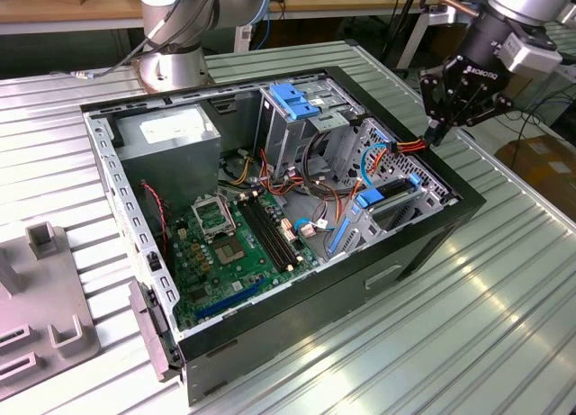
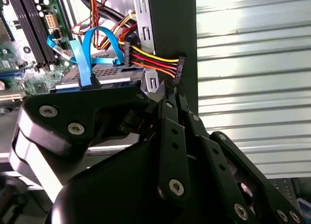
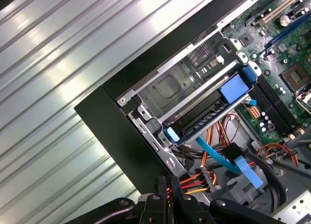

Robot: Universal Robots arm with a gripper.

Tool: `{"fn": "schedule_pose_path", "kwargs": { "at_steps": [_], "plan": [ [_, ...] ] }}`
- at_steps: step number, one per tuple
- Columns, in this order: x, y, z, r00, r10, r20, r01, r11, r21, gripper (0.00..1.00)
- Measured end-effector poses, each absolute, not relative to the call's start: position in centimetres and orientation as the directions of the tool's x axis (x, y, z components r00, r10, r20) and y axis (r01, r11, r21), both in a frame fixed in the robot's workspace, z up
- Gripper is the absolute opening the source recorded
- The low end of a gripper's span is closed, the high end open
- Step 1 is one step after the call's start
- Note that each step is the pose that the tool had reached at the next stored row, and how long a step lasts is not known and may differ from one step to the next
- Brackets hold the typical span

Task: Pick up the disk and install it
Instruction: 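Insert the first disk wire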

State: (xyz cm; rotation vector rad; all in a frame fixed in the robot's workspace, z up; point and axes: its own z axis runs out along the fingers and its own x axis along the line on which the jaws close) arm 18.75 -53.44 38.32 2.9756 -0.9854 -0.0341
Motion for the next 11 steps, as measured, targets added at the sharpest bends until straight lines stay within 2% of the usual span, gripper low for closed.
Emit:
{"fn": "schedule_pose_path", "kwargs": {
  "at_steps": [4, 5, 11],
  "plan": [
    [18.85, -53.41, 38.21, 0.826, -0.563, -0.018, -0.563, -0.827, 0.013, 0.18],
    [18.87, -53.39, 38.19, 0.830, -0.557, -0.017, -0.557, -0.830, 0.012, 0.25],
    [18.98, -53.24, 38.07, 0.869, -0.494, -0.012, -0.494, -0.869, 0.009, 0.25]
  ]
}}
